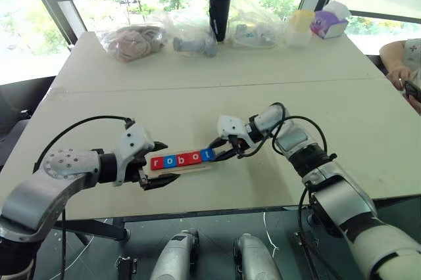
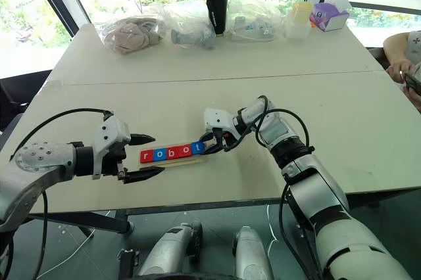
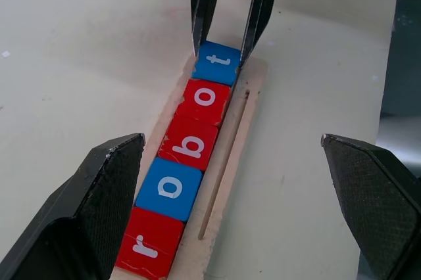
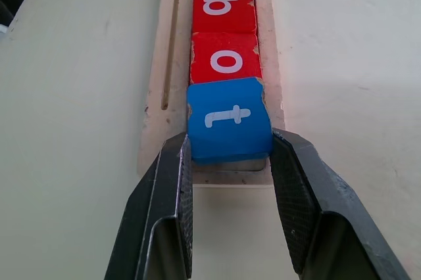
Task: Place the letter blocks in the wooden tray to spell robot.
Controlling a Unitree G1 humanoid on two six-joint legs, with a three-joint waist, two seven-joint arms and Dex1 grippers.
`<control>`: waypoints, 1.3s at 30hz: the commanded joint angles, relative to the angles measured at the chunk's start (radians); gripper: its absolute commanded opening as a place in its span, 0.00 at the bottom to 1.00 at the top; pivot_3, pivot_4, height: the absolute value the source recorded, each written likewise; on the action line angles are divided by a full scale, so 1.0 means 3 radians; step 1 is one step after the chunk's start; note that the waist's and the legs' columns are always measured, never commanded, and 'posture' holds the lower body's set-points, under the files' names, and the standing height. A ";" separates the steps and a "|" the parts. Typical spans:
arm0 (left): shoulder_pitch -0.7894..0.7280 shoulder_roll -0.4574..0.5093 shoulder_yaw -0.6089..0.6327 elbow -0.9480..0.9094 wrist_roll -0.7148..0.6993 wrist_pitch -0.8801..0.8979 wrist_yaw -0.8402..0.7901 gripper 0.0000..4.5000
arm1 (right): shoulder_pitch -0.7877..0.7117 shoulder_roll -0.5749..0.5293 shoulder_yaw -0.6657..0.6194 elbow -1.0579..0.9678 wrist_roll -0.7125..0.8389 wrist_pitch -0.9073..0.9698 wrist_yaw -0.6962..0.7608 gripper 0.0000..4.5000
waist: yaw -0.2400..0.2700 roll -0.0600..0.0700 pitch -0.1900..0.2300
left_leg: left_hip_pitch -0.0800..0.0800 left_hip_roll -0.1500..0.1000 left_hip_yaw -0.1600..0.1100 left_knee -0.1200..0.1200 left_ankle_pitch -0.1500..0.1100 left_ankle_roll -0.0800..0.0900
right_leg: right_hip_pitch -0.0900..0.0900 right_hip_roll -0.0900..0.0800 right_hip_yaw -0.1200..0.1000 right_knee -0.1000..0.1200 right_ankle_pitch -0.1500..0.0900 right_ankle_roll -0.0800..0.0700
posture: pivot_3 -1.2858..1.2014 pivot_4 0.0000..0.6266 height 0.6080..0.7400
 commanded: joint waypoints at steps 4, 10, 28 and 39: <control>-0.0053 -0.0008 -0.0002 0.0002 0.0034 -0.0060 0.0000 1.00 | 0.0045 0.0002 -0.0058 -0.0250 0.0047 0.0115 0.0003 0.25 | -0.0001 0.0000 0.0000 | 0.0000 0.0000 0.0000 0.0000 0.0000 0.0000 | 0.0000 0.0000 0.0000 0.0000 0.0000 0.0000 | 0.52 0.24 1.00; -0.0054 -0.0020 -0.0012 0.0029 0.0061 -0.0090 -0.0011 1.00 | 0.0063 0.0042 -0.0068 -0.0237 0.0030 0.0140 -0.0102 0.48 | -0.0001 0.0000 0.0000 | 0.0000 0.0000 0.0000 0.0000 0.0000 0.0000 | 0.0000 0.0000 0.0000 0.0000 0.0000 0.0000 | 0.52 0.24 1.00; -0.0001 -0.0059 -0.0028 0.0078 0.0106 -0.0173 -0.0046 1.00 | 0.0253 -0.0108 -0.0440 -0.0994 0.0410 0.0721 -0.0281 0.76 | 0.0006 0.0000 0.0000 | 0.0000 0.0000 0.0000 0.0000 0.0000 0.0000 | -0.0001 -0.0002 0.0000 0.0001 0.0000 -0.0001 | 0.52 0.24 1.00; -0.0027 -0.0061 -0.0051 0.0115 0.0117 -0.0192 -0.0063 1.00 | 0.0387 -0.0198 -0.0250 -0.1002 0.0158 0.0379 -0.0444 0.76 | 0.0000 0.0000 0.0000 | 0.0000 0.0001 0.0000 -0.0001 0.0000 0.0000 | 0.0000 -0.0003 0.0001 0.0001 -0.0001 -0.0003 | 0.52 0.24 1.00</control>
